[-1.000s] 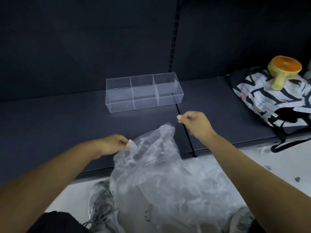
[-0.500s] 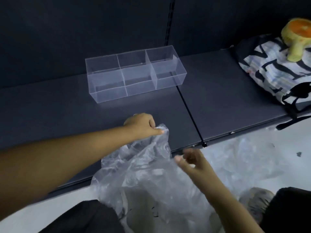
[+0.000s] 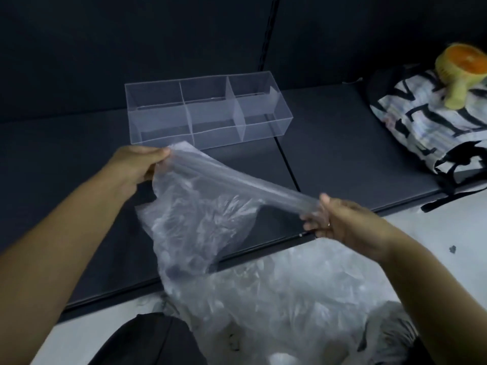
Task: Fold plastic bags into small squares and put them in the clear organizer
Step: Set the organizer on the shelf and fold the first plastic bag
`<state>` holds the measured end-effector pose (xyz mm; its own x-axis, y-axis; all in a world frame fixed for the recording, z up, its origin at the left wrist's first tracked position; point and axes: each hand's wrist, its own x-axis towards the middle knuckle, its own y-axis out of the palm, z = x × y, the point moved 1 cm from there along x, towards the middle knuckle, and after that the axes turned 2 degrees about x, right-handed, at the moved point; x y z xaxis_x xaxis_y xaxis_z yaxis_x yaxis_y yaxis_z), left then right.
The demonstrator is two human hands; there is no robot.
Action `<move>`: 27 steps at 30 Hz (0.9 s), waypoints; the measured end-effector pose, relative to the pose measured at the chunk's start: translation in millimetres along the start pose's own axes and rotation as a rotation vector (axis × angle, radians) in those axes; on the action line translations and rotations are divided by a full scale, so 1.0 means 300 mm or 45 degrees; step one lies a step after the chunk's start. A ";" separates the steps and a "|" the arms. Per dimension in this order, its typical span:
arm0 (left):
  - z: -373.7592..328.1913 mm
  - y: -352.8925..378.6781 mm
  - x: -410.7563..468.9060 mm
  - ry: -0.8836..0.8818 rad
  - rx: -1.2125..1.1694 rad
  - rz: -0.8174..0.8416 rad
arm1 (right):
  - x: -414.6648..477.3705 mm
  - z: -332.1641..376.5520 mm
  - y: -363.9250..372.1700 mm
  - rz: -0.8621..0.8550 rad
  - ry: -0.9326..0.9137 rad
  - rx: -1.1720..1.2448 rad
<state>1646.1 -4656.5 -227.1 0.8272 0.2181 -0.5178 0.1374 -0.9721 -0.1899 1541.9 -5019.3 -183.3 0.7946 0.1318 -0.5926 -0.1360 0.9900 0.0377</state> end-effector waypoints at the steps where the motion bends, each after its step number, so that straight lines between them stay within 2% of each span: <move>1: 0.007 -0.019 -0.002 -0.018 -0.032 -0.016 | 0.051 0.029 -0.012 -0.065 -0.004 -0.024; 6: 0.061 -0.012 -0.022 -0.040 -0.139 -0.101 | 0.299 0.142 -0.042 -0.638 -0.260 -0.197; 9: 0.084 0.000 -0.048 -0.049 -0.196 -0.108 | 0.316 0.153 0.004 -0.754 -0.398 -0.306; 12: 0.115 -0.005 -0.110 -0.129 -0.051 -0.074 | 0.195 0.085 0.058 -0.577 -0.422 -0.424; 16: 0.140 0.039 -0.251 -0.286 0.088 0.126 | 0.009 -0.039 0.108 -0.026 -0.193 -0.483; 18: 0.141 0.058 -0.275 -0.283 0.117 0.143 | -0.007 -0.102 0.135 0.047 -0.144 -0.546; 20: 0.133 0.065 -0.271 -0.285 0.097 0.111 | 0.006 -0.166 0.175 -0.160 -0.205 -0.692; 23: 0.127 0.081 -0.253 -0.308 0.001 0.115 | 0.033 -0.216 0.231 -0.672 -0.241 -0.732; 27: 0.148 0.105 -0.256 -0.318 -0.172 0.156 | 0.077 -0.238 0.217 -0.900 -0.265 -0.724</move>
<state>1562.9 -4700.1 -230.4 0.6852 0.0970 -0.7219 0.1302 -0.9914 -0.0096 1509.2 -4955.3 -251.9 0.8861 -0.4314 -0.1694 0.1942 0.6775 -0.7094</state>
